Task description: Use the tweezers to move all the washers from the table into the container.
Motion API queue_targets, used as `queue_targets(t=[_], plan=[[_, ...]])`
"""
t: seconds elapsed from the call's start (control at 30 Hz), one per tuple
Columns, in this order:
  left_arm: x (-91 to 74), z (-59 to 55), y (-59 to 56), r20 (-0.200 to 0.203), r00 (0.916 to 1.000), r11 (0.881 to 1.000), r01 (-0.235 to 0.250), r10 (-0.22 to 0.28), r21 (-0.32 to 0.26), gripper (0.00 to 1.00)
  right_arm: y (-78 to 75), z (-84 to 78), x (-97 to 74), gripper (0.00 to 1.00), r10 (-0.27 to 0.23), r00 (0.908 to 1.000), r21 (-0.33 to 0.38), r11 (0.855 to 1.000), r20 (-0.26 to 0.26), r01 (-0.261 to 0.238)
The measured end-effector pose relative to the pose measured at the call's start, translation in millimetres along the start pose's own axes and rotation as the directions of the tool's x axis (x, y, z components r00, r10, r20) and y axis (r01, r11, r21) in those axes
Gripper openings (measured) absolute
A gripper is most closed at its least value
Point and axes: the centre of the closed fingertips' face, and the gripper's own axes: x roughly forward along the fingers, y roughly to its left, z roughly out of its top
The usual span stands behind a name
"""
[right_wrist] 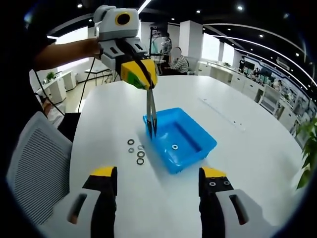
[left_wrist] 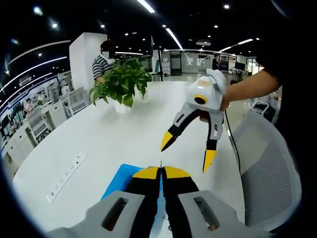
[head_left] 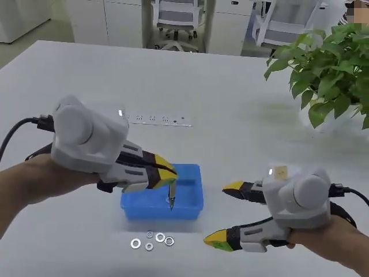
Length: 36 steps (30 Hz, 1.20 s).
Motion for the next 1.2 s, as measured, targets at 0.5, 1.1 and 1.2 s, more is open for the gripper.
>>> queue_targets(t=[0.5, 1.1, 1.2], plan=[[11.0, -15.4, -15.8, -0.019, 0.9991, 0.999, 0.038, -0.038, 0.014, 0.06, 10.6, -3.8, 0.9, 0.8, 0.019, 0.9995, 0.01, 1.0, 0.024, -0.019], [21.6, -39.4, -22.7, -0.046, 0.9968, 0.998, 0.067, -0.066, 0.02, 0.06, 18.5, -9.3, 4.6, 0.8, 0.041, 0.999, 0.012, 0.999, 0.016, -0.041], [23.2, -44.3, -23.6, -0.048, 0.9965, 0.997, 0.07, -0.069, 0.017, 0.06, 20.0, -9.4, 4.9, 0.8, 0.045, 0.9988, 0.013, 0.999, 0.017, -0.045]])
